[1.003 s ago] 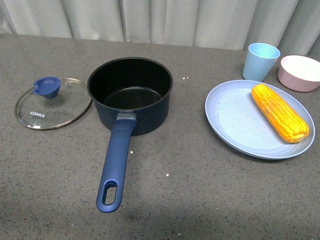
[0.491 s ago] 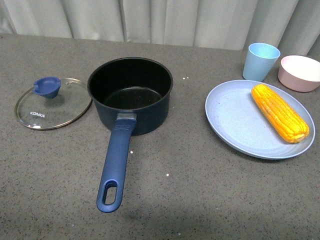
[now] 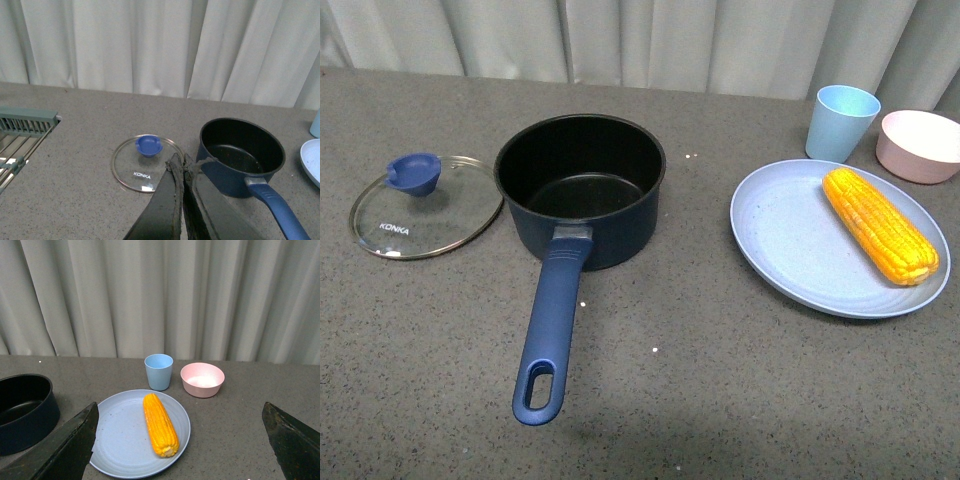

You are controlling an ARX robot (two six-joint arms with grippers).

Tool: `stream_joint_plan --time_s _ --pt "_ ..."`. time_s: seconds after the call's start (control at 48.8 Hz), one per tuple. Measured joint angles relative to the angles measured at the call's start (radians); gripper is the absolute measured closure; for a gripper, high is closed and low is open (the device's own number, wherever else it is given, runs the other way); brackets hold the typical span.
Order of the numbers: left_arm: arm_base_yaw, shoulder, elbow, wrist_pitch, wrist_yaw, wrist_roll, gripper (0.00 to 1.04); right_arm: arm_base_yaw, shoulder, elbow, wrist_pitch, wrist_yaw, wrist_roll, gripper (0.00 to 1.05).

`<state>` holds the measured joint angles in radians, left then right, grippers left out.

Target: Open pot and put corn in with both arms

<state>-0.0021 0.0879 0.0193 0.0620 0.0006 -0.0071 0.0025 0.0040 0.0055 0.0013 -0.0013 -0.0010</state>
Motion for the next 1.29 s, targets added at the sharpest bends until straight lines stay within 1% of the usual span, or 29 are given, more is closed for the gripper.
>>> stream_joint_plan --time_s 0.041,0.246,0.266,0.287,0.307,0.348,0.369,0.389,0.409,0.43,0.471,0.553,0.573,0.635,0.676,0.717,0.758,0.819,0.839,0.901,1.003,1.147,1.29 --pt "0.0 -0.056 0.0 -0.05 0.0 0.0 1.01 0.0 0.0 0.0 0.0 0.0 0.0 0.09" --pt "0.0 -0.082 0.0 -0.06 0.0 0.0 1.01 0.0 0.0 0.0 0.0 0.0 0.0 0.09" --pt "0.0 -0.082 0.0 -0.06 0.0 -0.001 1.0 0.0 0.0 0.0 0.0 0.0 0.0 0.09" --pt "0.0 -0.082 0.0 -0.06 0.0 0.0 0.95 0.0 0.0 0.0 0.0 0.0 0.0 0.09" --pt "0.0 -0.082 0.0 -0.06 0.0 0.0 0.91 0.002 0.002 0.001 -0.003 0.015 0.0 0.09" --pt "0.0 -0.083 0.0 -0.06 0.0 0.0 0.84 0.034 0.029 0.021 -0.06 0.132 0.012 0.09" --pt "0.0 -0.083 0.0 -0.06 0.0 0.0 0.82 0.042 0.041 0.027 -0.075 0.149 0.014 0.09" --pt "0.0 -0.083 0.0 -0.06 0.0 0.0 0.79 0.052 0.069 0.039 -0.098 0.229 0.021 0.09" --pt "0.0 -0.083 0.0 -0.06 -0.002 0.0 0.75 0.057 0.1 0.048 -0.107 0.277 0.026 0.09" --pt "0.0 -0.083 0.0 -0.06 -0.002 0.0 0.72 0.056 0.131 0.053 -0.106 0.312 0.025 0.09" --pt "0.0 -0.083 0.0 -0.06 -0.001 0.0 0.66 0.045 0.178 0.059 -0.088 0.325 0.025 0.09" --pt "0.0 -0.083 0.0 -0.06 -0.001 0.0 0.54 0.006 0.3 0.081 -0.013 0.278 0.032 0.09" --pt "0.0 -0.083 0.0 -0.06 -0.001 0.0 0.52 0.0 0.319 0.085 0.0 0.261 0.031 0.09" --pt "0.0 -0.083 0.0 -0.06 0.0 0.0 0.41 -0.032 0.446 0.114 0.097 0.202 0.027 0.09" --pt "0.0 -0.084 0.0 -0.06 0.0 0.0 0.36 -0.048 0.513 0.13 0.145 0.168 0.027 0.09" --pt "0.0 -0.084 0.0 -0.06 -0.001 0.0 0.25 -0.078 0.66 0.167 0.24 0.109 0.023 0.09" --pt "0.0 -0.084 0.0 -0.06 -0.001 0.0 0.16 -0.097 0.785 0.201 0.304 0.065 0.019 0.09" --pt "0.0 -0.084 0.0 -0.06 -0.001 0.0 0.06 -0.111 0.935 0.246 0.351 0.025 0.016 0.09" --pt "0.0 -0.084 0.0 -0.06 -0.001 0.002 0.05 -0.116 1.004 0.27 0.36 0.009 0.016 0.09" --pt "0.0 -0.084 0.0 -0.06 -0.001 0.002 0.07 -0.123 1.153 0.332 0.372 -0.016 0.015 0.09" --pt "0.0 -0.084 0.0 -0.06 0.0 0.002 0.06 -0.12 1.37 0.463 0.322 -0.05 0.013 0.09" --pt "0.0 -0.084 0.0 -0.06 0.0 0.002 0.06 -0.089 1.584 0.627 0.243 -0.072 0.005 0.09" --pt "0.0 -0.084 0.0 -0.06 -0.001 0.002 0.06 -0.079 1.719 0.735 0.194 -0.08 -0.011 0.09"
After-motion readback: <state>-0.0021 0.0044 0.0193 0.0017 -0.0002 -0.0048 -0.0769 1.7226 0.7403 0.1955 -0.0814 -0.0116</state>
